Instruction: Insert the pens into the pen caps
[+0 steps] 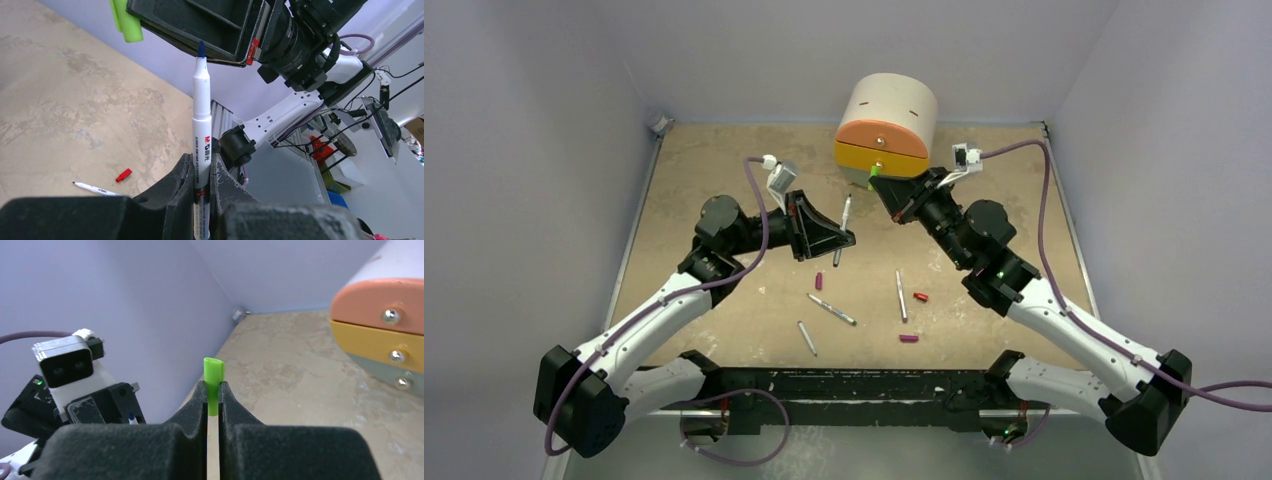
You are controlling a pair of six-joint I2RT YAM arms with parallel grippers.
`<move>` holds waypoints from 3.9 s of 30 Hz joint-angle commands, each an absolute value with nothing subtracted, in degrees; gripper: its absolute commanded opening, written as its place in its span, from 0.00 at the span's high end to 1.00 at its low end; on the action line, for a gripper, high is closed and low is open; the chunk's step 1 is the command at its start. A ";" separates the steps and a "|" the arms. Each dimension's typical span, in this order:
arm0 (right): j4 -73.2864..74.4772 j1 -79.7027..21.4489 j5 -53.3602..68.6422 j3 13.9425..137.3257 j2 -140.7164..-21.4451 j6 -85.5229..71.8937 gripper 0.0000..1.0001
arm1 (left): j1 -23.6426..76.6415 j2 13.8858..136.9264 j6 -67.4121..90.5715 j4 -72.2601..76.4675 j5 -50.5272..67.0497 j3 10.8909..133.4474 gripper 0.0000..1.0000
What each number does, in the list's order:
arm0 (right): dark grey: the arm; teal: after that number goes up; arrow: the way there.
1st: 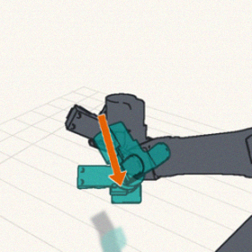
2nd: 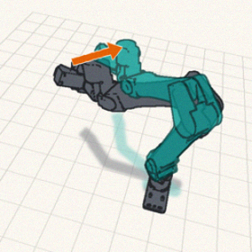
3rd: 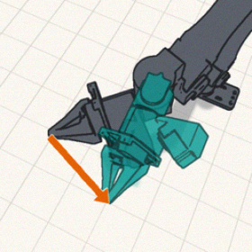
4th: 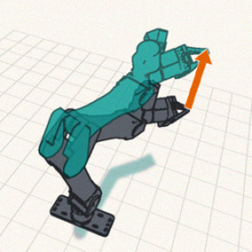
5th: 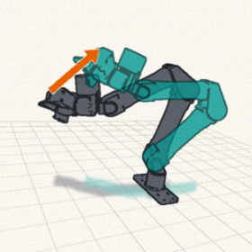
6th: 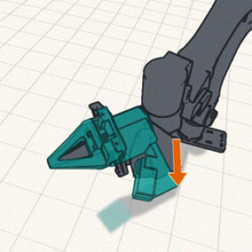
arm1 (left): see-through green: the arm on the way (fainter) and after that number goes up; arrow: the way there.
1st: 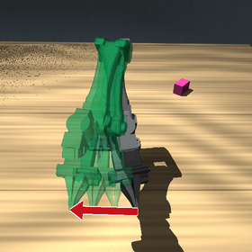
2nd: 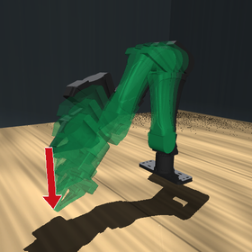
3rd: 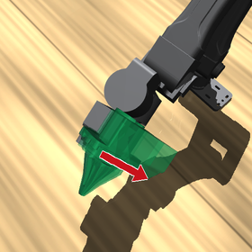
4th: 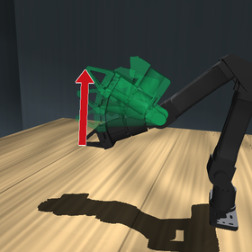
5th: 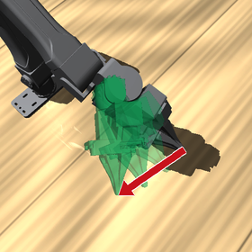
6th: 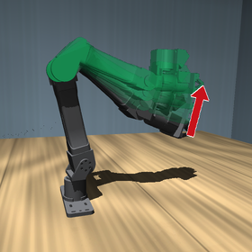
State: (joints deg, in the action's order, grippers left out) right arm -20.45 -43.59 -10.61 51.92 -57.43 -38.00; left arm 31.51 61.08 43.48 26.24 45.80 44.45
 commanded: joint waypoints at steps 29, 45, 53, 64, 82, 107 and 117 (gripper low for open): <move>-36.13 -44.72 3.42 54.59 -59.20 -37.48 1.00 | 32.49 60.60 36.63 22.44 43.43 48.63 1.00; -36.71 -45.21 4.71 53.46 -60.82 -38.98 1.00 | 32.45 59.46 35.15 20.69 41.82 49.95 1.00; -38.18 -46.69 4.34 52.54 -62.30 -39.64 1.00 | 32.45 59.05 34.86 23.67 37.95 50.17 1.00; -36.83 -46.93 2.28 52.24 -61.47 -37.95 1.00 | 32.46 56.68 34.37 24.52 35.50 50.15 1.00; -38.01 -48.23 4.80 52.91 -64.42 -38.25 1.00 | 32.39 57.36 33.56 23.18 36.35 50.88 1.00; -31.33 -48.69 4.47 59.03 -63.02 -32.65 0.62 | 32.51 56.85 14.96 2.24 33.69 58.80 1.00; -29.45 -48.69 4.18 61.30 -64.77 -31.09 0.51 | 32.51 56.18 14.61 0.74 36.46 59.06 1.00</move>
